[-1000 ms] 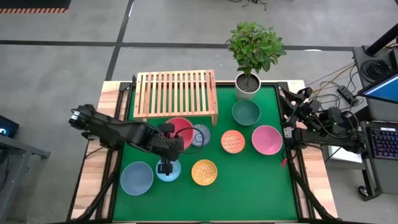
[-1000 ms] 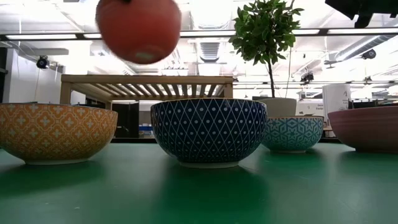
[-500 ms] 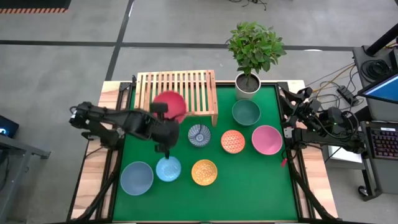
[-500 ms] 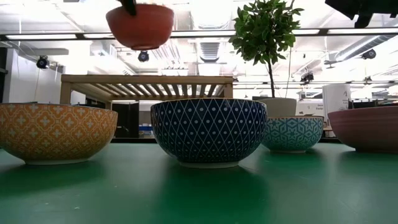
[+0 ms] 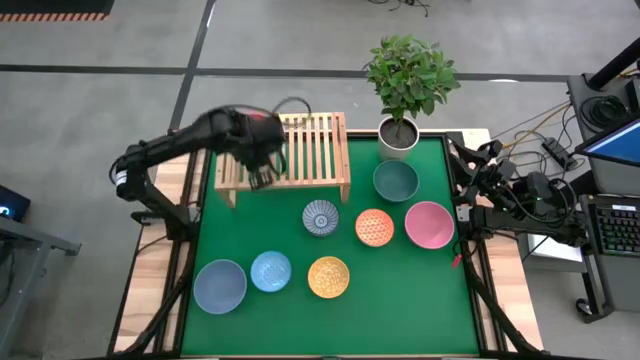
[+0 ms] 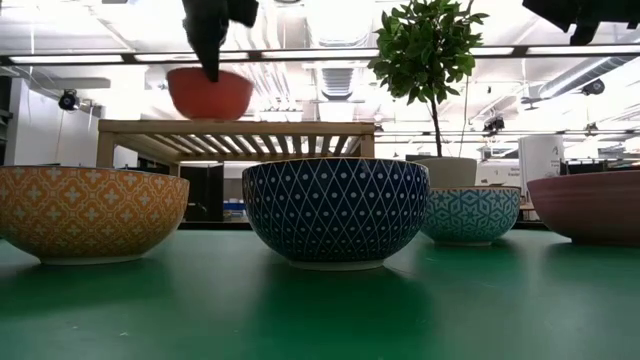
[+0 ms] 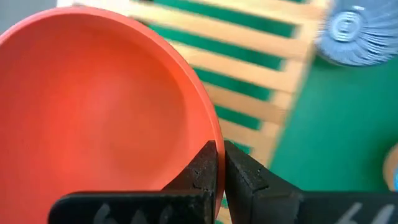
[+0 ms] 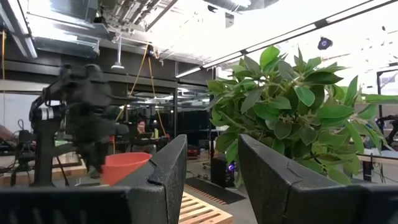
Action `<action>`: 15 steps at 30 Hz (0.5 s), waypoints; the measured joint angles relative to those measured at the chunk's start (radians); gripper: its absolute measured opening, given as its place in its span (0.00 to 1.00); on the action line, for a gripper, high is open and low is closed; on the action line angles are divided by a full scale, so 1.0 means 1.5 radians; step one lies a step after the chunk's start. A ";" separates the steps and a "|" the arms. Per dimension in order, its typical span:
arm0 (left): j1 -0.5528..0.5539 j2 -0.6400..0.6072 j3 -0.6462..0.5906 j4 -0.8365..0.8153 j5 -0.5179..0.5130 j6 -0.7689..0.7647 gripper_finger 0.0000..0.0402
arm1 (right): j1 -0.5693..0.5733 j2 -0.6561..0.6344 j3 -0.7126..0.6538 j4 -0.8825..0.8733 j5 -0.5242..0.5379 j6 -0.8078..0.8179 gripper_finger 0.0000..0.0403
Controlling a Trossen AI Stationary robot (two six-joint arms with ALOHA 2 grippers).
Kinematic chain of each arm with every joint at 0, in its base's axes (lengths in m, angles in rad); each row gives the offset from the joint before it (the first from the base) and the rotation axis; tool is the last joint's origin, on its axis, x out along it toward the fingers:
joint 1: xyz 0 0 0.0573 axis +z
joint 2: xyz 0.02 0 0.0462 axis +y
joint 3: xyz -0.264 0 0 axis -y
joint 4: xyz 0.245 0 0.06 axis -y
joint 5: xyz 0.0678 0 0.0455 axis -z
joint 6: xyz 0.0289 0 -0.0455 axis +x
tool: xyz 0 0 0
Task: Place and stack bowls onto a shelf
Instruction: Put the orange bowl on the shelf
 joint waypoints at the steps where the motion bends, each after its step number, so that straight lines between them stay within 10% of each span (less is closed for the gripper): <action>1: 0.017 0.000 0.000 0.000 0.000 0.004 0.00 | 0.000 0.000 0.000 -0.002 0.000 0.000 0.33; 15: 0.066 0.000 -0.005 0.005 0.002 0.002 0.01 | 0.000 0.000 0.000 -0.009 0.000 0.001 0.33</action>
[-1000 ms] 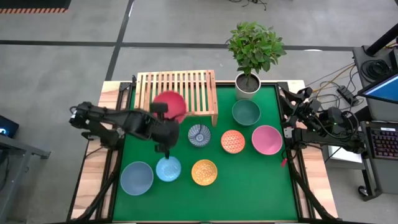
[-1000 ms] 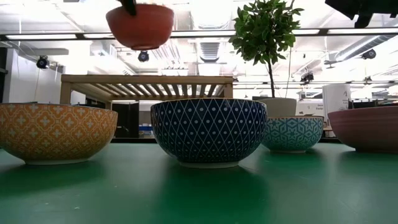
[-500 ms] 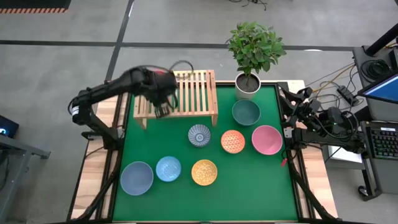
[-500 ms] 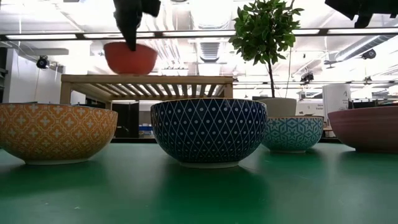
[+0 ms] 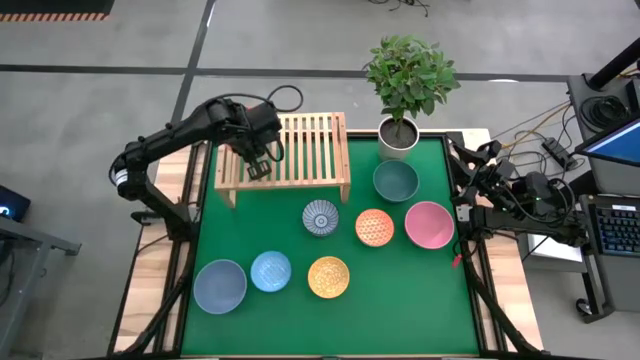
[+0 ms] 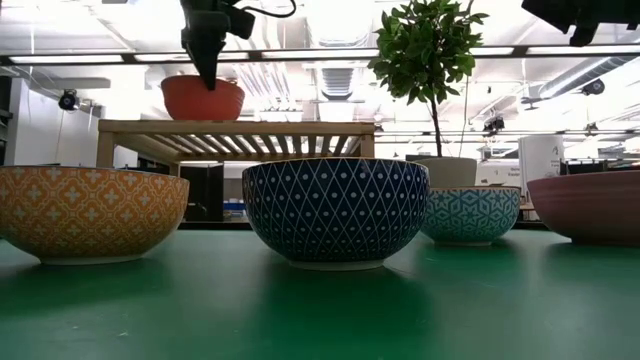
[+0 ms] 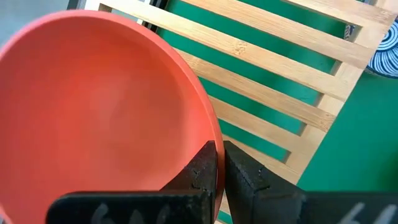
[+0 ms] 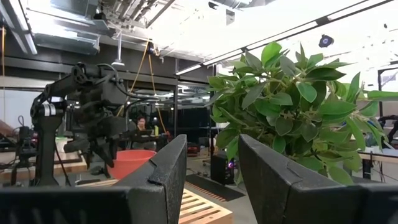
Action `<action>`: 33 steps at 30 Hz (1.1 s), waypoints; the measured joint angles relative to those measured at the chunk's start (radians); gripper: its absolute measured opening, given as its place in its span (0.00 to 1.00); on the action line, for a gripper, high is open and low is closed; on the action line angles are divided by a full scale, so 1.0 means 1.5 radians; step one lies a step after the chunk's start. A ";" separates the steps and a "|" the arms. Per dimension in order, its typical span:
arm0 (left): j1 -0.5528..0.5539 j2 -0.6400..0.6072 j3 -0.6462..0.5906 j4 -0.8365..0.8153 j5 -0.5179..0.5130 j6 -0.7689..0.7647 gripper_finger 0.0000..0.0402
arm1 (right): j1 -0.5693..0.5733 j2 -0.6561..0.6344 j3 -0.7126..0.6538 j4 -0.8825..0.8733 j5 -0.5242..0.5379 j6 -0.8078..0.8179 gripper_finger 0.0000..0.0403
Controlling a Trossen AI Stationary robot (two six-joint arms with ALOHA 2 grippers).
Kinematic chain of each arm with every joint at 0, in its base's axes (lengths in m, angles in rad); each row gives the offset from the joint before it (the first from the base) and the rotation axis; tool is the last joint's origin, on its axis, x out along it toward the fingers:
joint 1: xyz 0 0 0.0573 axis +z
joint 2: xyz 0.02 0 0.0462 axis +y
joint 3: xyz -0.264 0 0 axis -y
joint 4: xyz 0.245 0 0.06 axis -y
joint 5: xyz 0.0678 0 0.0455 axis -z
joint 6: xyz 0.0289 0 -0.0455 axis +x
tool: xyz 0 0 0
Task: Place and stack bowls onto a shelf
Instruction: Put the orange bowl on the shelf, then put the blue and red patterned bowl on the shelf
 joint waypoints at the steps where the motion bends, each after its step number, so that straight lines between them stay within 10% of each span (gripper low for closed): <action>1: 0.000 0.000 0.000 0.000 0.000 0.000 0.02 | 0.000 0.000 0.000 0.000 0.000 0.000 0.33; 16: 0.000 0.002 -0.005 -0.001 0.000 -0.017 0.05 | 0.000 0.000 0.000 -0.001 0.000 0.007 0.33; 33: -0.001 -0.038 -0.005 -0.005 0.035 -0.022 0.38 | 0.000 0.000 0.000 -0.053 -0.001 0.076 0.33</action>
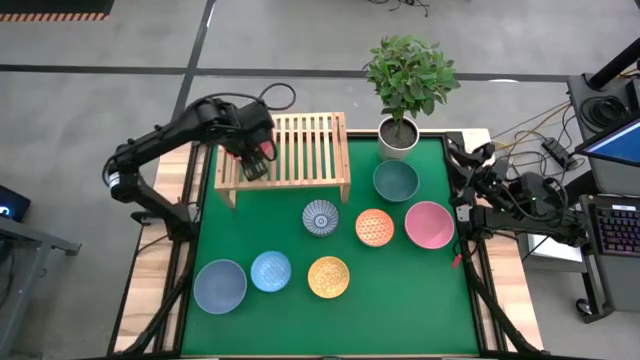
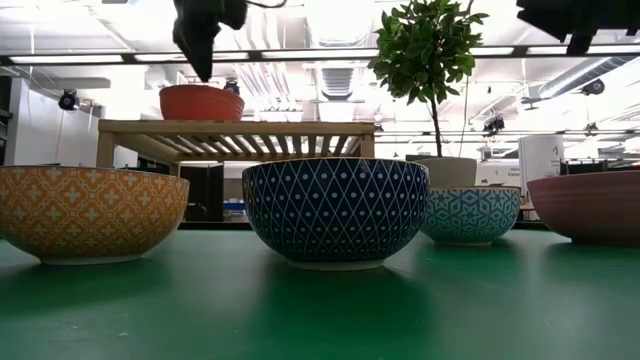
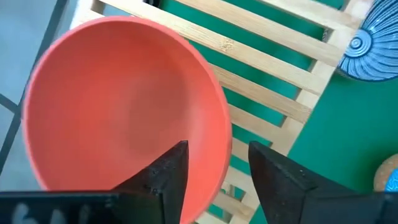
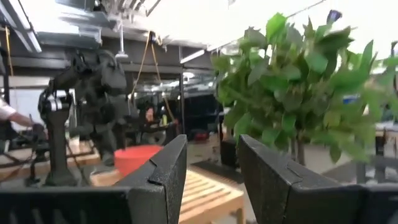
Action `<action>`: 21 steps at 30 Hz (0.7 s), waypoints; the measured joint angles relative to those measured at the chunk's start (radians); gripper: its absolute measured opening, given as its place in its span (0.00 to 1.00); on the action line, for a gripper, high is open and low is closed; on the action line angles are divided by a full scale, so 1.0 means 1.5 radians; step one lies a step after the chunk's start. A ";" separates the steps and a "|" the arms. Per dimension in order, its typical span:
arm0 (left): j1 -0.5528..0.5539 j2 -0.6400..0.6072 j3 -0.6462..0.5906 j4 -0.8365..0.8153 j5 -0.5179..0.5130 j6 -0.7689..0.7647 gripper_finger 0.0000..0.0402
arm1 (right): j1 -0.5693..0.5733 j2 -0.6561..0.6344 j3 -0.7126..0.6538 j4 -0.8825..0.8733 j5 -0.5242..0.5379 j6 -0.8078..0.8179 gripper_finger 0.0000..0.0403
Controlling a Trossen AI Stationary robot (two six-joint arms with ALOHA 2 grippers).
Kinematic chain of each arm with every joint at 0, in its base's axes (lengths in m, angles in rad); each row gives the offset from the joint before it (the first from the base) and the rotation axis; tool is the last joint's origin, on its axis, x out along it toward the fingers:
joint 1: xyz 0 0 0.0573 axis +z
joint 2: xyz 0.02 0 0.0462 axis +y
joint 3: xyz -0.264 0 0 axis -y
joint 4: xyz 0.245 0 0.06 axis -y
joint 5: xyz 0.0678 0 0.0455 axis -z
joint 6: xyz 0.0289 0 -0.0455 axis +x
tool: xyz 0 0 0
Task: Place and stack bowls onto a shelf
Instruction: Put the blue and red patterned bowl on the shelf
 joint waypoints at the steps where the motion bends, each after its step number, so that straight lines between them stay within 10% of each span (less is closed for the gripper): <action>1: 0.000 -0.010 0.000 0.000 0.000 0.000 0.38 | 0.000 0.000 0.000 -0.014 0.000 0.013 0.33; 9: -0.059 -0.141 -0.055 0.142 0.000 -0.065 0.37 | 0.000 0.014 -0.003 -0.098 -0.062 0.130 0.33; 21: -0.352 -0.357 -0.463 0.630 -0.044 -0.084 0.30 | 0.000 0.203 -0.003 0.069 -0.095 0.178 0.33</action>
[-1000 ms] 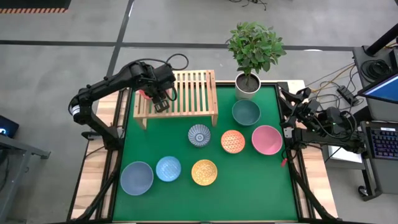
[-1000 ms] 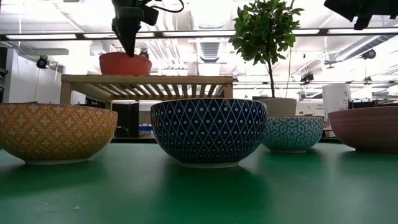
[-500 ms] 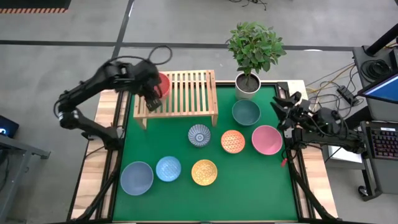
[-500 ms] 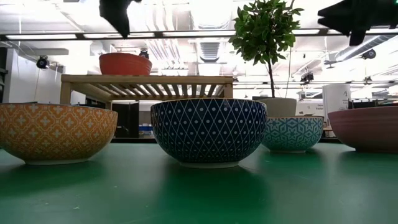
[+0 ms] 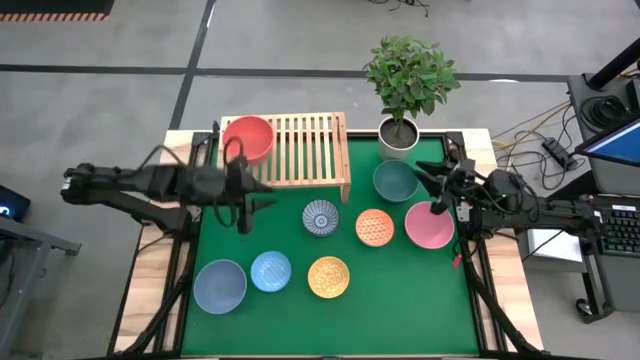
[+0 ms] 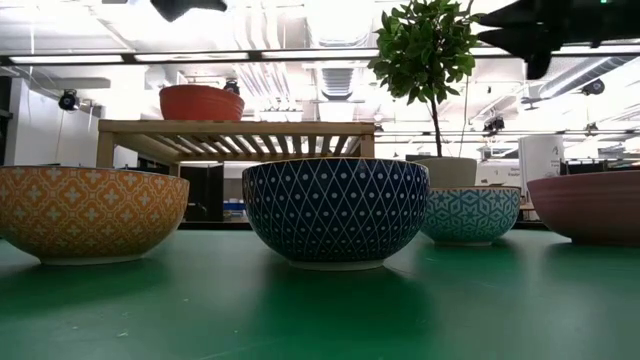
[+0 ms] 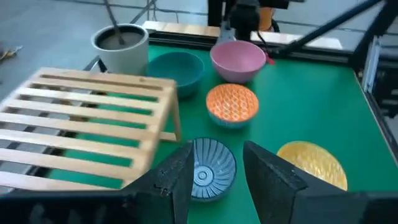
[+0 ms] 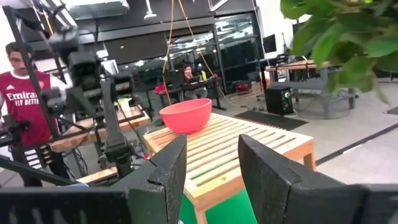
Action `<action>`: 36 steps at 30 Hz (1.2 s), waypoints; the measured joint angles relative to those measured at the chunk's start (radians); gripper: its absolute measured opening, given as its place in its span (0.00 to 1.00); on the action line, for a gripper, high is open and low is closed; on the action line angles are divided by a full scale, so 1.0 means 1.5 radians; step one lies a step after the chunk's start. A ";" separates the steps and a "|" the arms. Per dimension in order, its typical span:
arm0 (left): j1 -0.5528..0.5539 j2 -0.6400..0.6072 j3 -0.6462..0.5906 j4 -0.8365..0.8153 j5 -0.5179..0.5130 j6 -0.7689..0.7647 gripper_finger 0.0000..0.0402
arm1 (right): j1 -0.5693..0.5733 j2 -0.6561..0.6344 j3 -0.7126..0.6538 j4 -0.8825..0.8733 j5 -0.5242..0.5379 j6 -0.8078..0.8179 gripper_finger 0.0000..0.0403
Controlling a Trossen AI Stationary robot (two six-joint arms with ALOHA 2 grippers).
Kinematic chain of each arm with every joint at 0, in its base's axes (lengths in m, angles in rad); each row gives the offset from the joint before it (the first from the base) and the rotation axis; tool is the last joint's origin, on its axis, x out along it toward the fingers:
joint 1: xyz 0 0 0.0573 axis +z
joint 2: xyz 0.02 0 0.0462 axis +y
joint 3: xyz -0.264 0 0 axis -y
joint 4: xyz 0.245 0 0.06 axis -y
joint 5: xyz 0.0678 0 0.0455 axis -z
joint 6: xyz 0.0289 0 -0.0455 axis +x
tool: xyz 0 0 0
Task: Place and stack bowls onto a shelf
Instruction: Put the blue and red patterned bowl on the shelf
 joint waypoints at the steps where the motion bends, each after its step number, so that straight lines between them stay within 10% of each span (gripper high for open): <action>1: -0.017 -0.011 -0.029 0.015 -0.014 -0.005 0.29 | 0.000 0.018 0.001 0.020 0.000 0.001 0.33; 21: -0.083 -0.232 -0.409 0.490 -0.063 0.084 0.21 | 0.046 0.369 0.239 0.027 -0.059 0.005 0.33; 36: -0.094 -0.360 -0.433 0.446 -0.010 0.017 0.21 | 0.139 0.603 0.481 -0.153 -0.016 -0.052 0.33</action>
